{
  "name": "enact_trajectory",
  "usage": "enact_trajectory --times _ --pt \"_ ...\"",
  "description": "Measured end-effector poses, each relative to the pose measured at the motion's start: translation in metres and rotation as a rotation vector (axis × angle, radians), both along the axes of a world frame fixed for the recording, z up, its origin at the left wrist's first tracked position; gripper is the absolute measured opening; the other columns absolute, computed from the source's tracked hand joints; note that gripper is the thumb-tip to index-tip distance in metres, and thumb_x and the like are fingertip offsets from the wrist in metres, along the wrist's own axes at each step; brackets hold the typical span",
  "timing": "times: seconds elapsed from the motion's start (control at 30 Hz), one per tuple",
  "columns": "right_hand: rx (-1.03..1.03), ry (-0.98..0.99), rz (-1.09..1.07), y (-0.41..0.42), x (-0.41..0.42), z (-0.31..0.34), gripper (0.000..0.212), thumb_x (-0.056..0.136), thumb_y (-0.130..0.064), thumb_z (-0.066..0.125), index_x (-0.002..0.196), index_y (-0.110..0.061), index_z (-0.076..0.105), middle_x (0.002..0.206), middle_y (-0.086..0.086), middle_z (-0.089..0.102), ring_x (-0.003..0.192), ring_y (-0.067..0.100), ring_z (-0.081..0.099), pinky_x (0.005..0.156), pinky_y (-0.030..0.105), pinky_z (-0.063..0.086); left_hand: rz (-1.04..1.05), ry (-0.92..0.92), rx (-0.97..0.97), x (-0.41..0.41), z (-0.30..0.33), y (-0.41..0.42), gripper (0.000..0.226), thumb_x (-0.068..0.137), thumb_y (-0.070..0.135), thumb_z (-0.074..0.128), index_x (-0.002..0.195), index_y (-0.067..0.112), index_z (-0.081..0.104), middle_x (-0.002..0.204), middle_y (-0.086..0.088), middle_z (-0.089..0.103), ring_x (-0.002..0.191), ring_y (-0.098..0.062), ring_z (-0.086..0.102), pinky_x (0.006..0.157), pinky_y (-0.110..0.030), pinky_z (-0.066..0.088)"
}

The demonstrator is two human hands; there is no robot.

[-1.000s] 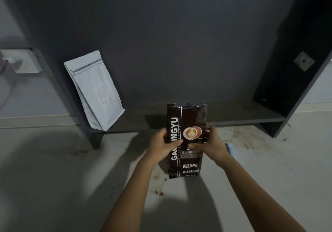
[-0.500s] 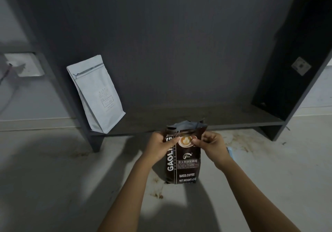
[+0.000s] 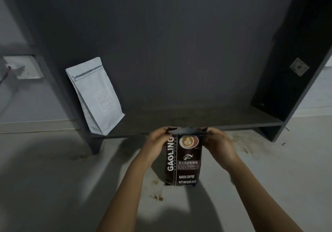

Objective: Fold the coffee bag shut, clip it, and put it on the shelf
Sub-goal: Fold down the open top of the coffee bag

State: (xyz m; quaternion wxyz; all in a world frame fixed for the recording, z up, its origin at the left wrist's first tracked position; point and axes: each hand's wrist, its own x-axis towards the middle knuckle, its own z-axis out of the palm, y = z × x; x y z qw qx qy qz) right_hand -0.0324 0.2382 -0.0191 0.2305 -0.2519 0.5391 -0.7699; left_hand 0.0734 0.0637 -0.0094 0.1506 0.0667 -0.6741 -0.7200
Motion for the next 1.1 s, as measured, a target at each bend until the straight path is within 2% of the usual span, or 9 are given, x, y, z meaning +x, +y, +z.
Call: enact_trajectory --times 0.07,0.17,0.27,0.47,0.7,0.83,0.9,0.97,1.1 --pt "-0.028 -0.089 0.046 0.002 0.0 0.003 0.028 0.079 -0.024 0.05 0.067 -0.014 0.073 0.076 0.002 0.075 0.081 0.022 0.067 0.072 0.026 0.052 -0.081 -0.02 0.048 0.003 0.004 -0.002 0.027 0.081 0.038 0.049 0.088 0.022 0.071 0.098 0.004 0.071 0.095 -0.012 0.063 0.084 -0.028 0.045" --pt "0.04 -0.074 0.062 0.003 -0.002 -0.002 0.044 0.07 -0.051 0.062 0.08 -0.01 0.072 0.096 0.009 0.074 0.101 0.028 0.063 0.086 0.034 0.049 -0.118 -0.055 -0.01 0.005 0.006 -0.002 0.06 0.086 0.059 0.027 0.079 0.021 0.074 0.115 0.003 0.066 0.108 -0.01 0.06 0.087 -0.025 0.044" --pt "0.102 -0.021 0.069 0.006 -0.002 -0.009 0.039 0.068 -0.024 0.069 0.106 -0.021 0.065 0.114 0.007 0.067 0.11 0.027 0.059 0.09 0.037 0.045 -0.08 -0.08 -0.119 0.005 0.005 0.0 0.043 0.068 0.065 0.057 0.081 0.027 0.072 0.12 0.004 0.064 0.114 -0.016 0.058 0.096 -0.032 0.045" --pt "0.297 0.052 0.08 0.013 0.0 -0.023 0.06 0.071 0.005 0.063 0.12 -0.026 0.052 0.116 0.01 0.062 0.107 0.024 0.06 0.083 0.034 0.05 0.015 -0.186 -0.201 0.008 -0.013 -0.001 0.056 0.068 0.019 0.078 0.116 0.026 0.051 0.118 0.0 0.062 0.108 -0.013 0.061 0.089 -0.028 0.05" --pt "0.504 0.313 -0.039 0.009 0.006 -0.022 0.023 0.062 0.008 0.075 0.074 0.013 0.056 0.067 -0.002 0.071 0.066 0.009 0.067 0.062 0.024 0.053 0.286 -0.128 -0.416 0.011 -0.012 0.008 0.027 0.07 -0.004 0.073 0.08 0.019 0.065 0.075 0.009 0.066 0.064 0.011 0.064 0.061 -0.005 0.049" --pt "0.518 0.347 -0.136 0.007 0.012 -0.024 0.029 0.063 0.009 0.074 0.055 0.005 0.046 0.048 -0.008 0.061 0.05 0.003 0.056 0.052 0.019 0.047 0.37 -0.092 -0.452 0.018 -0.023 0.014 0.039 0.069 -0.005 0.072 0.065 0.031 0.059 0.068 0.012 0.066 0.059 0.008 0.063 0.06 -0.009 0.05" --pt "0.555 0.385 -0.186 0.003 0.014 -0.03 0.025 0.065 0.004 0.074 0.059 0.006 0.05 0.056 0.008 0.064 0.057 0.014 0.056 0.057 0.031 0.049 0.394 -0.097 -0.519 0.019 -0.031 0.019 0.042 0.069 -0.002 0.072 0.059 0.035 0.055 0.063 0.013 0.065 0.058 0.003 0.063 0.061 -0.02 0.052" --pt "0.547 0.388 -0.225 0.004 0.012 -0.031 0.02 0.066 0.003 0.073 0.061 0.005 0.054 0.061 0.02 0.062 0.058 0.018 0.055 0.058 0.031 0.048 0.429 -0.086 -0.564 0.017 -0.03 0.02 0.043 0.069 -0.001 0.072 0.055 0.036 0.053 0.06 0.013 0.063 0.06 -0.007 0.065 0.06 -0.026 0.052" --pt "0.538 0.382 -0.233 0.007 0.013 -0.032 0.027 0.067 0.005 0.073 0.054 -0.008 0.052 0.054 0.001 0.058 0.053 0.011 0.053 0.053 0.023 0.044 0.391 -0.106 -0.67 0.016 -0.028 0.02 0.042 0.07 0.003 0.072 0.054 0.035 0.049 0.056 0.013 0.06 0.057 -0.008 0.062 0.053 -0.015 0.047"
